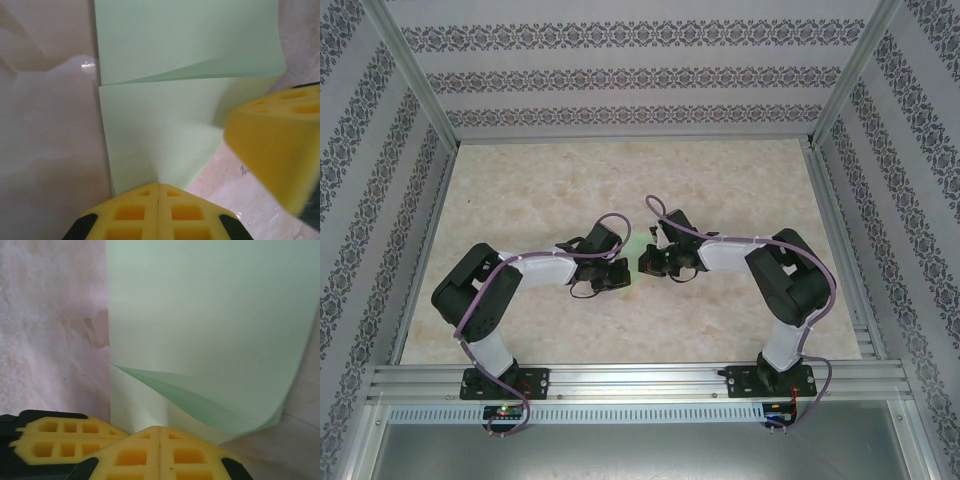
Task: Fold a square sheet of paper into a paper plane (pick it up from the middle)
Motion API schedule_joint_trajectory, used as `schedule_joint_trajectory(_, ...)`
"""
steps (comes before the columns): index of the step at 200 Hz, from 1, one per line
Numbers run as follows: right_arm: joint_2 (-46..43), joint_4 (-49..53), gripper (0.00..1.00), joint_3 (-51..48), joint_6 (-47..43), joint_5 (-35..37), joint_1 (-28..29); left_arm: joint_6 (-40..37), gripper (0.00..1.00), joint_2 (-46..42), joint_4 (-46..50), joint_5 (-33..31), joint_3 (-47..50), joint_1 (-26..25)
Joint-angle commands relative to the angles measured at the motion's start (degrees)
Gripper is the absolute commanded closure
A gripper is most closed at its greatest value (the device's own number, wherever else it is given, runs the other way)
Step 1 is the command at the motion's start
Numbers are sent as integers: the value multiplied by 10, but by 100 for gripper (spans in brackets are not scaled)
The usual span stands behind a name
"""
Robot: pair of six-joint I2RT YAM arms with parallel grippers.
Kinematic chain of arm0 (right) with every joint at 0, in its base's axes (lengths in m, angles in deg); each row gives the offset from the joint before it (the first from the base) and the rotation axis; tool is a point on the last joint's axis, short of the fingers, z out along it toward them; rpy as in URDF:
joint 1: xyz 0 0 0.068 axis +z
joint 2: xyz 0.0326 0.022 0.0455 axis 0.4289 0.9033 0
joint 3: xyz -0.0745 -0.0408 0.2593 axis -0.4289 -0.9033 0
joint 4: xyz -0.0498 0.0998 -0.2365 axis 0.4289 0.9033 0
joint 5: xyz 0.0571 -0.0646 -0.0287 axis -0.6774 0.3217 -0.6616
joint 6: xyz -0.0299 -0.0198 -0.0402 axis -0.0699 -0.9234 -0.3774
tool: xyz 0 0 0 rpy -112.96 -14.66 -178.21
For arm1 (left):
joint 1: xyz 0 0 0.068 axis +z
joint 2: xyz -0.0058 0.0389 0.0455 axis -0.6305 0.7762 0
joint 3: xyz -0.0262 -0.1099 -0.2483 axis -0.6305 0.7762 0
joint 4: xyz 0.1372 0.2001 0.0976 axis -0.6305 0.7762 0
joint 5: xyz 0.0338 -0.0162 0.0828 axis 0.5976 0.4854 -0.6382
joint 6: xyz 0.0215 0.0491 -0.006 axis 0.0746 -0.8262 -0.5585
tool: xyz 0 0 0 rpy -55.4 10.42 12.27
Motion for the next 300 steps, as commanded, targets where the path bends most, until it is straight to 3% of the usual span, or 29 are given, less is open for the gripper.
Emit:
schedule_joint_trajectory(1, 20, 3, 96, 18, -24, -6, -2, 18, 100, 11, 60, -61, 28, -4)
schedule_joint_trajectory(128, 15, 64, 97, 49, -56, 39, -97, 15, 100, 6, 82, -66, 35, -4)
schedule_joint_trajectory(189, -93, 14, 71, -24, 7, 15, -84, -39, 97, -52, 44, -28, -8, -5)
schedule_joint_trajectory(229, -100, -24, 58, -61, 79, 11, -64, -53, 93, -45, 47, -58, -39, -4)
schedule_joint_trajectory(261, -84, -40, 58, -58, 106, 15, -40, -51, 96, -16, 79, -115, -59, -5)
schedule_joint_trajectory(300, -54, -49, 58, -48, 119, 16, -30, -48, 97, 12, 92, -134, -65, -4)
